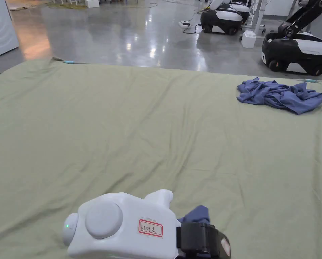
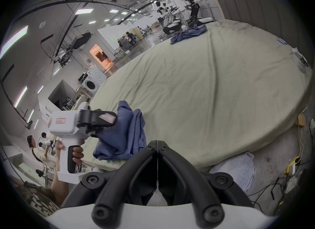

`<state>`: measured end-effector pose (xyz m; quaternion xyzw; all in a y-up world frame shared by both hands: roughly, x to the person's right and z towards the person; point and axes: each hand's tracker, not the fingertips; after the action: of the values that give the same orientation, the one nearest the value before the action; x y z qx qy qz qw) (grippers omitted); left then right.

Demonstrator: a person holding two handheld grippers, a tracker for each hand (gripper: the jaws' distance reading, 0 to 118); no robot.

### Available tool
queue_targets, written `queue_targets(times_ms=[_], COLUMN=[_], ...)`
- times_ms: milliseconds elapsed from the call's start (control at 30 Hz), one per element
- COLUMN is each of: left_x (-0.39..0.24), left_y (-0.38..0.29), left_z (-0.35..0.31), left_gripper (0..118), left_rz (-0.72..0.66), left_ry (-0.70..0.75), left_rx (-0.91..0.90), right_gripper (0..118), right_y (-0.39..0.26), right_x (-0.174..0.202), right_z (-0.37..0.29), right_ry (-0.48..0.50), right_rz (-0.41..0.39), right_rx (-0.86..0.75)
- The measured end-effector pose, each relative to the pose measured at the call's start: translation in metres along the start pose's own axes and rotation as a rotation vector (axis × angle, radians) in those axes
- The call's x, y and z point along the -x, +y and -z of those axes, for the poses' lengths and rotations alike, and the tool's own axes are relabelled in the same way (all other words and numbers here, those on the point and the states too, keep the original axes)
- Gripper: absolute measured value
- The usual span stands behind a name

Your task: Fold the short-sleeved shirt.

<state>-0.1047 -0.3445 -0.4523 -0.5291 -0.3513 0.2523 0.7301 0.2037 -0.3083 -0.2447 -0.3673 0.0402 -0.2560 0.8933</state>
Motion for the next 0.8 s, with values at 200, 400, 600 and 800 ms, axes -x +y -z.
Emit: queue_targets(times_ms=[200,400,600,800], left_x=[0.010,0.047,0.034,-0.003], left_y=[-0.003,-0.011,-0.016,-0.025], left_z=[-0.055,0.010,0.056,-0.023], left_gripper=[11,1,0,0], left_rz=[-0.013,-0.204,-0.196,-0.081], left_ry=[-0.106,-0.060,-0.073,-0.304], left_rx=[-0.034,0.120,0.118,-0.032], right_gripper=[2,2,2,2], right_y=[0.002,0.003,0.005,0.023], right_x=[0.001,0.005,0.011,0.036], right_z=[0.004,0.009,0.012,0.036], right_ry=[0.017,0.052,0.068,0.188], right_rz=[-0.001,-0.010,-0.017,-0.078], right_rx=[0.009,0.026,0.035,0.032])
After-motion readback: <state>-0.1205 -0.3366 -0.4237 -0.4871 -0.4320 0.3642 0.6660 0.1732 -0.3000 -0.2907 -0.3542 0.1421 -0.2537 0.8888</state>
